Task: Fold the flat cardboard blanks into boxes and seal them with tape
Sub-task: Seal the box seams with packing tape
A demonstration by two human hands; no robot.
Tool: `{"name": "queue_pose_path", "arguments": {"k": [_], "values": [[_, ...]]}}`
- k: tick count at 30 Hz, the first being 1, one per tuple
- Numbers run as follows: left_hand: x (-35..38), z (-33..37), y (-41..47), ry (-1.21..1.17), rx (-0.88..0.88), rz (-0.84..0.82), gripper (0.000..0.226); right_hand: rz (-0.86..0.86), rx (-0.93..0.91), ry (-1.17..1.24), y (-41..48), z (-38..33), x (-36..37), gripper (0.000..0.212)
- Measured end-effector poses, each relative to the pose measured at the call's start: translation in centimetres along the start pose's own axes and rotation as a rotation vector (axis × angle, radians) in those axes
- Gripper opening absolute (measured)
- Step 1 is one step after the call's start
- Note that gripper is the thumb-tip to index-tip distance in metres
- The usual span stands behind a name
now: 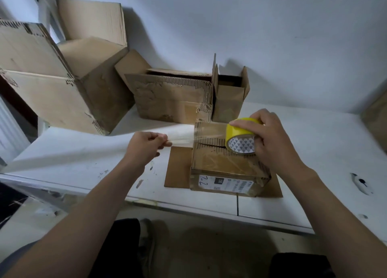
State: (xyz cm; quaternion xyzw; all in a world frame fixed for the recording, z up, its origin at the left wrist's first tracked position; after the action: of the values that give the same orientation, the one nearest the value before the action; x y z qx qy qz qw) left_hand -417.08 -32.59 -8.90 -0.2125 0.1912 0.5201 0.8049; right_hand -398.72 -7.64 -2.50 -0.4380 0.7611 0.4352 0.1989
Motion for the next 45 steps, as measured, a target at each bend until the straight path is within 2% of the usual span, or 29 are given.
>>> {"name": "queue_pose_path", "arguments": {"k": [4, 17, 21, 25, 29, 33, 37, 39, 42, 45], "values": [[1.5, -0.3, -0.6, 0.015, 0.003, -0.006, 0.023, 0.011, 0.016, 0.036, -0.1, 0.7, -0.3, 0.075], [4.5, -2.0, -0.4, 0.036, -0.119, -0.047, 0.027, -0.042, 0.078, -0.013, -0.2, -0.2, 0.2, 0.066], [5.8, -2.5, -0.2, 0.130, -0.127, -0.079, 0.028, -0.040, 0.083, -0.024, -0.1, -0.2, 0.3, 0.067], [6.9, -1.7, -0.4, 0.324, -0.062, -0.066, 0.031, -0.030, 0.093, -0.025, -0.3, -0.4, 0.4, 0.064], [8.1, -0.6, -1.4, 0.374, -0.026, -0.047, 0.034, -0.021, 0.094, -0.022, -0.6, -0.6, 0.5, 0.065], [8.4, -1.1, -1.6, 0.246, -0.076, -0.067, 0.029, -0.024, 0.097, -0.006, -0.9, 0.0, 0.8, 0.067], [8.3, -1.6, -1.8, 0.388, -0.075, -0.062, 0.021, -0.030, 0.097, -0.004, -1.1, 0.5, 0.7, 0.069], [7.5, -0.7, -1.7, 0.322, -0.018, -0.009, 0.013, -0.038, 0.089, 0.011, -1.1, 0.7, 0.7, 0.071], [5.7, 3.3, -2.4, 0.212, 0.255, 0.094, 0.028, -0.051, 0.076, 0.018, -1.2, 1.0, 0.7, 0.078], [7.1, 6.6, -4.6, 0.357, 0.543, -0.057, 0.052, -0.045, 0.059, 0.059, -1.2, 1.1, 0.0, 0.078]]}}
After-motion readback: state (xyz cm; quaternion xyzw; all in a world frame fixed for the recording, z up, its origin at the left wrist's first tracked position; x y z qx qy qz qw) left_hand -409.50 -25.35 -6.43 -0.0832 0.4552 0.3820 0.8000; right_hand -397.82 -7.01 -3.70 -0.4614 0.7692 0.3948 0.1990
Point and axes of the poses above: each hand's wrist, its own y-axis towards the middle knuckle, its own x-axis out of the palm, z = x × y, the point moved 8 cm from there along y, towards the middle knuckle, and after that the axes turned 12 degrees about y, right-handed, at the moved point
